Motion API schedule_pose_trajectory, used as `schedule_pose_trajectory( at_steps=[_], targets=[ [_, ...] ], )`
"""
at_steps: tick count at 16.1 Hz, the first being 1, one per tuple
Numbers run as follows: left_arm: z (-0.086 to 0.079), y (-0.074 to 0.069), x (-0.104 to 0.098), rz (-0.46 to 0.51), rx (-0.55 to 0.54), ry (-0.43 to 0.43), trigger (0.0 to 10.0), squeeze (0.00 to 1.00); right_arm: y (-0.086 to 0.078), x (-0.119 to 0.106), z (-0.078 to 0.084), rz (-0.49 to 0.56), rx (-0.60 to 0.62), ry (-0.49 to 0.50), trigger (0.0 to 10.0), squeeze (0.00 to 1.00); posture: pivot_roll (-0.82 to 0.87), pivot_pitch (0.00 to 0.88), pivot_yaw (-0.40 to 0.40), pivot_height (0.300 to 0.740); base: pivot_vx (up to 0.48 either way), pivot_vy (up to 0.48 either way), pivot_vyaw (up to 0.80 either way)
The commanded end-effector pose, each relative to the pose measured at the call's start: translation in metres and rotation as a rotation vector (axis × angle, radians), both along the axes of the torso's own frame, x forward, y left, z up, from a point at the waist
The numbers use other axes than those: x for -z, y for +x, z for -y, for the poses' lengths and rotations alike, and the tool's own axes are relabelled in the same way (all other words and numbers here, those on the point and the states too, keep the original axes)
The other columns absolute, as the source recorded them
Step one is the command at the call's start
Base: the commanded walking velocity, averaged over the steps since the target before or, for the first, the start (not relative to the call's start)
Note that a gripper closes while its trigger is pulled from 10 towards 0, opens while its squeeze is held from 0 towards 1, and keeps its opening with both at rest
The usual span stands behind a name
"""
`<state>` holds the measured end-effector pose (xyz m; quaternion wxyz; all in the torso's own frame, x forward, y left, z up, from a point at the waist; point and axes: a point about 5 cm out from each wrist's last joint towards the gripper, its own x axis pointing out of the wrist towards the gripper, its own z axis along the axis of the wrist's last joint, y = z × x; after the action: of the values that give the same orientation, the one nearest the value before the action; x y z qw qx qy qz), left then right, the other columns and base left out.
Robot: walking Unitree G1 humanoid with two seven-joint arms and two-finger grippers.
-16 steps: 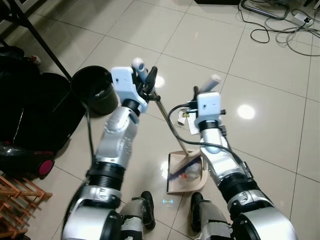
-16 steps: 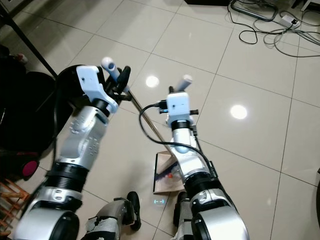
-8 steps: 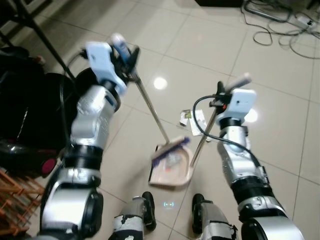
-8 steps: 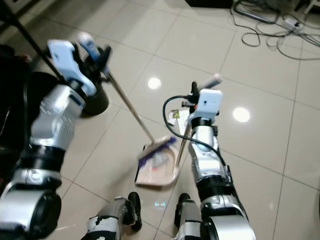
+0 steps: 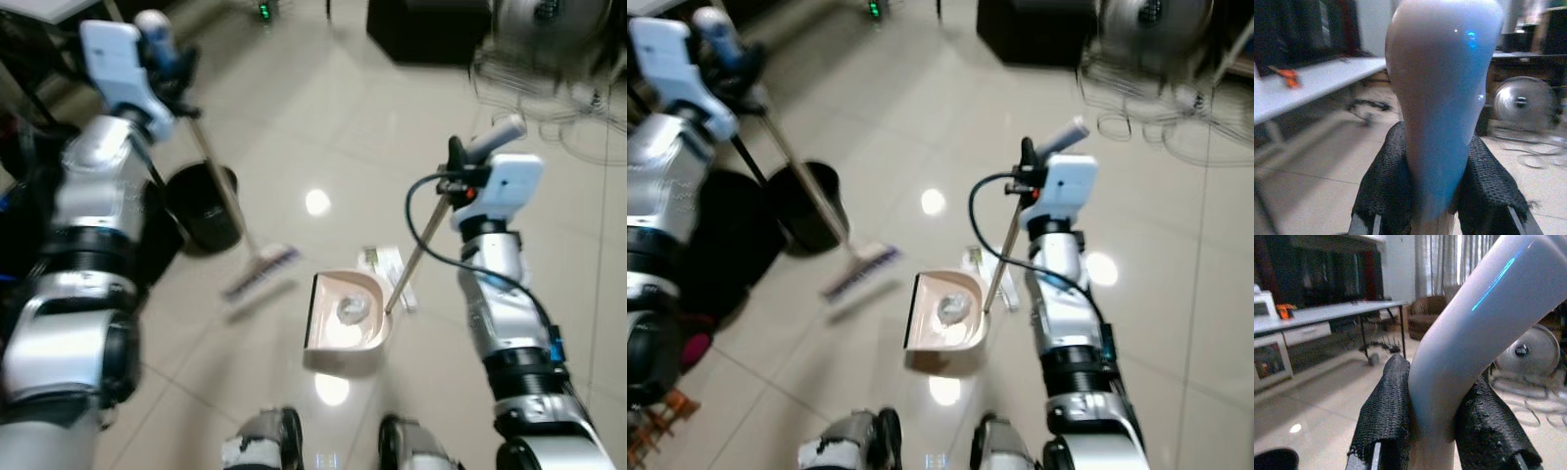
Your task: Sweep floor
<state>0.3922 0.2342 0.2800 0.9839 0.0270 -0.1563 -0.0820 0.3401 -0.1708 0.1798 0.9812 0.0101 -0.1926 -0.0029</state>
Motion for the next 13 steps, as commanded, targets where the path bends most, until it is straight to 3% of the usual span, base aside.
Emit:
schedule_pose_trajectory(
  at_steps=[1, 2, 4, 7, 8, 10, 13],
  targets=[
    [-0.007, -0.002, 0.006, -0.02, -0.019, 0.015, 10.0, 0.0, -0.005, -0.006, 0.006, 0.007, 0.0, 0.038, 10.0, 0.0, 0.06, 0.007, 0.071, 0.74, 0.0, 0.0, 0.0],
    [-0.01, -0.007, 0.021, -0.041, -0.009, 0.045, 10.0, 0.0, -0.009, -0.007, 0.009, -0.036, -0.009, 0.036, 10.0, 0.0, 0.04, 0.008, 0.067, 0.74, 0.0, 0.0, 0.0],
    [-0.013, -0.024, 0.057, -0.099, -0.045, 0.047, 10.0, 0.0, -0.023, -0.021, 0.018, -0.071, 0.013, 0.121, 10.0, 0.0, 0.03, 0.002, 0.059, 0.74, 0.0, 0.0, 0.0],
    [-0.009, -0.041, 0.08, -0.121, -0.06, 0.051, 10.0, 0.0, -0.029, -0.043, 0.026, -0.044, 0.02, 0.128, 10.0, 0.0, 0.03, 0.004, 0.05, 0.74, 0.0, 0.0, 0.0],
    [-0.005, -0.053, 0.092, -0.133, -0.082, 0.048, 10.0, 0.0, -0.03, -0.059, 0.031, -0.062, 0.021, 0.119, 10.0, 0.0, 0.03, 0.007, 0.045, 0.74, 0.0, 0.0, 0.0],
    [0.001, -0.061, 0.096, -0.137, -0.091, 0.03, 10.0, 0.0, -0.029, -0.076, 0.034, -0.056, 0.022, 0.108, 10.0, 0.0, 0.03, 0.009, 0.043, 0.74, 0.0, 0.0, 0.0],
    [0.015, -0.08, 0.104, -0.136, -0.07, 0.06, 10.0, 0.0, -0.027, -0.101, 0.038, -0.02, 0.02, 0.119, 10.0, 0.0, 0.04, 0.01, 0.039, 0.74, 0.0, 0.0, 0.7]
  ],
)
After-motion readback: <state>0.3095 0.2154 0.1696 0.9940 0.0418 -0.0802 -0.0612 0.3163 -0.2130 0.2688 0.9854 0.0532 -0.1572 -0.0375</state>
